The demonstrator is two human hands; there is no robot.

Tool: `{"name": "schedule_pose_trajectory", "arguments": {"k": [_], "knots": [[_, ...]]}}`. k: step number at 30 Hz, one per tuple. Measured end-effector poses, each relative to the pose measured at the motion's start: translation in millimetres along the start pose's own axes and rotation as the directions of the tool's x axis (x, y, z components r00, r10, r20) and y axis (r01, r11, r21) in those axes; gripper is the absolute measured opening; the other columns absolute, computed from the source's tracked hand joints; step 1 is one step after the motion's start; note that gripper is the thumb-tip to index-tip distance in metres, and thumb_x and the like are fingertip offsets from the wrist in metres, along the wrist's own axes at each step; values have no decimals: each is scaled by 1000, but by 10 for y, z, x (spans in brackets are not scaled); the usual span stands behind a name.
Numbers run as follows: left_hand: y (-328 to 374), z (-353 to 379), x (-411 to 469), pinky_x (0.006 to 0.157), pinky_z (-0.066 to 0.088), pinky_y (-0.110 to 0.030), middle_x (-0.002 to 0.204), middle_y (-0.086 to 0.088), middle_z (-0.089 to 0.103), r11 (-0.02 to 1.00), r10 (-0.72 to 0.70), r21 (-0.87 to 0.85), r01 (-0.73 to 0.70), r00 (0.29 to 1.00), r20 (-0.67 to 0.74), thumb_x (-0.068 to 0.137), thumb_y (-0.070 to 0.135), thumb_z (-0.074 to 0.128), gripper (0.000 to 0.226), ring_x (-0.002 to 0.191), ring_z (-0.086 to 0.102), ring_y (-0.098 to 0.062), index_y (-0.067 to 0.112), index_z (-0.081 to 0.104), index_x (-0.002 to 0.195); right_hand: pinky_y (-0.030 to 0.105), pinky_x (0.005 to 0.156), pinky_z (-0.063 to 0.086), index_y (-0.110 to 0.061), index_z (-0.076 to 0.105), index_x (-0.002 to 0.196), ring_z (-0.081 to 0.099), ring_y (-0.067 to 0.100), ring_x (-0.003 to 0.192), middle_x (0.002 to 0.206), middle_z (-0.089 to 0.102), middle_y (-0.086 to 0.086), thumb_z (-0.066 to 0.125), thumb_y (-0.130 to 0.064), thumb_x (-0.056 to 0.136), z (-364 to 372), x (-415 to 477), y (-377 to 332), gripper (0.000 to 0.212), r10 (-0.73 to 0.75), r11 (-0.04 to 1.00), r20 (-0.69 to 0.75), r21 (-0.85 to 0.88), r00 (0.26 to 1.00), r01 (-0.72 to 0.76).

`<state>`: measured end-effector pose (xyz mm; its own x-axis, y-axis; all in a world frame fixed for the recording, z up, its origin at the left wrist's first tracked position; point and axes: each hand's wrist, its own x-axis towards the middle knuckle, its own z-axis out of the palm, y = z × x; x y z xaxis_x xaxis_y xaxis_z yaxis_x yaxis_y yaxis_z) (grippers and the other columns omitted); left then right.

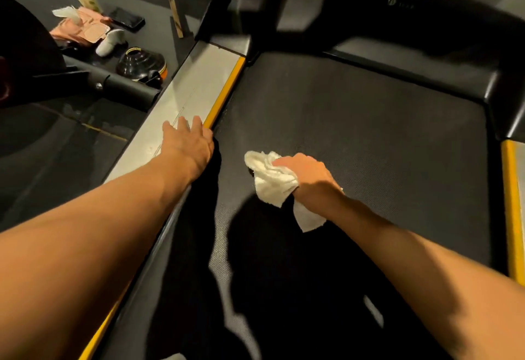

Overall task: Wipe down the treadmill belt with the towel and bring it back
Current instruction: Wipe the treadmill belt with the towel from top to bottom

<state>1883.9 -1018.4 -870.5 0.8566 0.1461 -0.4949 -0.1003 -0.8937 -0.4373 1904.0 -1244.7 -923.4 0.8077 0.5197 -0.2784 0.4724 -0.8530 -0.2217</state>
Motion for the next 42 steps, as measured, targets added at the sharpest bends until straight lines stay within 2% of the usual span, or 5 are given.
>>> {"name": "schedule_pose_trajectory", "arguments": {"k": [21,25,32,37,42], "knots": [[681,-299,210,117,21,-51,157,-19,-21,940,303,-242,-240,914,270,70,37,83,135,147,-6,-38,23,-25,149,35,77,48,-23,61,82,61,28,84,77,62,-5,52,-37,82,-160,-650,739,18,508,854,-235,260,829,-450],[758,-390,192,118,17,-50,158,-19,-19,956,273,-197,-217,904,329,71,33,83,134,147,-6,-36,20,-26,148,33,82,45,-28,63,115,59,23,91,102,66,-3,64,-9,65,125,-951,479,54,0,962,-274,261,962,75],[885,-330,289,116,19,-52,156,-26,-15,976,210,-120,-180,923,323,55,58,84,151,145,-1,-46,13,-25,148,34,64,41,-18,59,85,61,35,82,83,62,8,48,-11,83,-197,-426,991,13,584,811,-251,239,772,-535],[871,-306,280,116,16,-51,156,-28,-14,970,232,-145,-197,927,296,57,58,83,148,144,-3,-47,11,-23,149,35,85,47,-23,69,106,61,20,101,107,67,-1,65,-2,70,183,-991,495,42,50,928,-254,369,966,49],[876,-353,292,115,18,-52,157,-26,-14,974,218,-135,-181,914,342,53,57,85,150,144,-1,-48,12,-21,150,29,64,43,-30,58,83,64,17,78,78,65,-7,57,-28,74,-248,-620,958,9,505,850,-292,330,812,-410]]}}
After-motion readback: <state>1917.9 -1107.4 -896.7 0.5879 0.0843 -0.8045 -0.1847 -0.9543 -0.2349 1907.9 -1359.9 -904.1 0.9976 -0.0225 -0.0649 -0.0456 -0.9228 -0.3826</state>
